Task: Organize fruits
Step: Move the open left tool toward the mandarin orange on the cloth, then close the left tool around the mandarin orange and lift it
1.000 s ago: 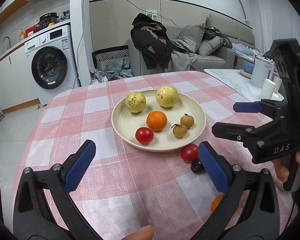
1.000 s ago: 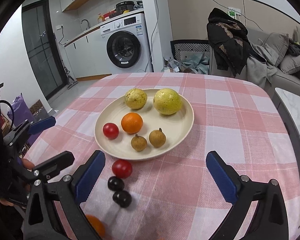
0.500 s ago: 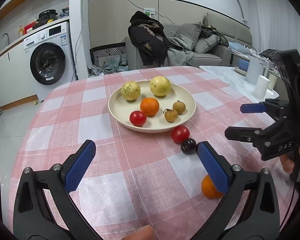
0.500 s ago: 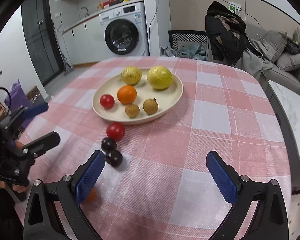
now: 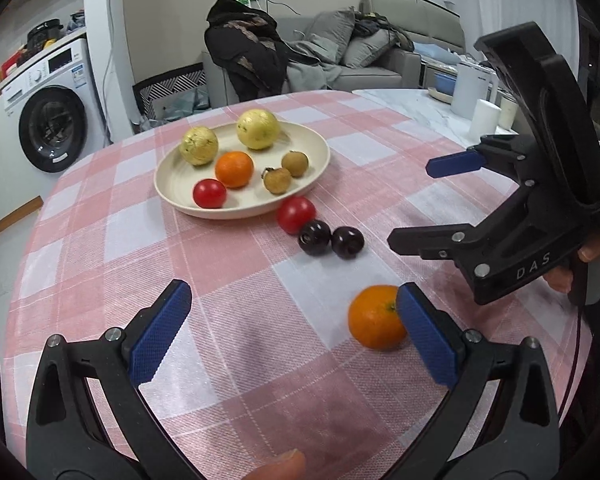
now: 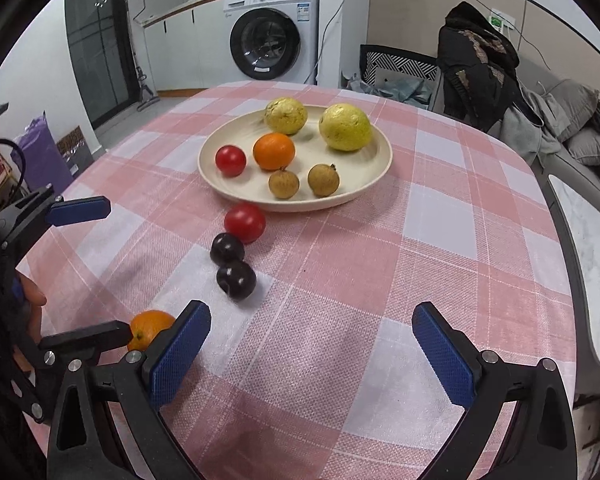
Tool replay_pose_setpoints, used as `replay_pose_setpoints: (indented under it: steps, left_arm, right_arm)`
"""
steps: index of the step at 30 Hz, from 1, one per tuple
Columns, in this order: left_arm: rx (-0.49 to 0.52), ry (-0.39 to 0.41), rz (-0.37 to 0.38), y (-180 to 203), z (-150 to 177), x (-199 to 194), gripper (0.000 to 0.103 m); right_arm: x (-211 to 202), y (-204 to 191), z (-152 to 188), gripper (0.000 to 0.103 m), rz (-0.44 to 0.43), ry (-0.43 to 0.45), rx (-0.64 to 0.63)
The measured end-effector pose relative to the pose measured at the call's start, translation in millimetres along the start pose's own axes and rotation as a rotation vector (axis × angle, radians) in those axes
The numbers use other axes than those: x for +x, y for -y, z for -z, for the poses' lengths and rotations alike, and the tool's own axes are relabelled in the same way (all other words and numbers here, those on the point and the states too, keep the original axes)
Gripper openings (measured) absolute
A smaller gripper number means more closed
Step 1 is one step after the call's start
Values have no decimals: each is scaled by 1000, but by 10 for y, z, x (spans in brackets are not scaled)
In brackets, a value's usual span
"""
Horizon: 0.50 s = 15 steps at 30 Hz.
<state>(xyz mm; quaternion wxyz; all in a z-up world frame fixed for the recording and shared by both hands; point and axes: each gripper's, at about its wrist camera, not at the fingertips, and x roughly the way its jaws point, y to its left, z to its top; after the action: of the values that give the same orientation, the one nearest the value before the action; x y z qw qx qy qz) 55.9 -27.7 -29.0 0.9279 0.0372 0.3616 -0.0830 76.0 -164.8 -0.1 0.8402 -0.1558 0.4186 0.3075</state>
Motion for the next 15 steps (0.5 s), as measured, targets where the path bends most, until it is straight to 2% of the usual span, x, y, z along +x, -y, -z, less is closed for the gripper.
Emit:
replay_pose_setpoints:
  steps: [6,15]
  left_arm:
    - [1,-63,45,41,14,118,102]
    - [23,-122,96,127,18,240,102]
  right_arm:
    - [41,-61,25,103,-6,-16,-28]
    - [38,27,0,103,-8,-4,13]
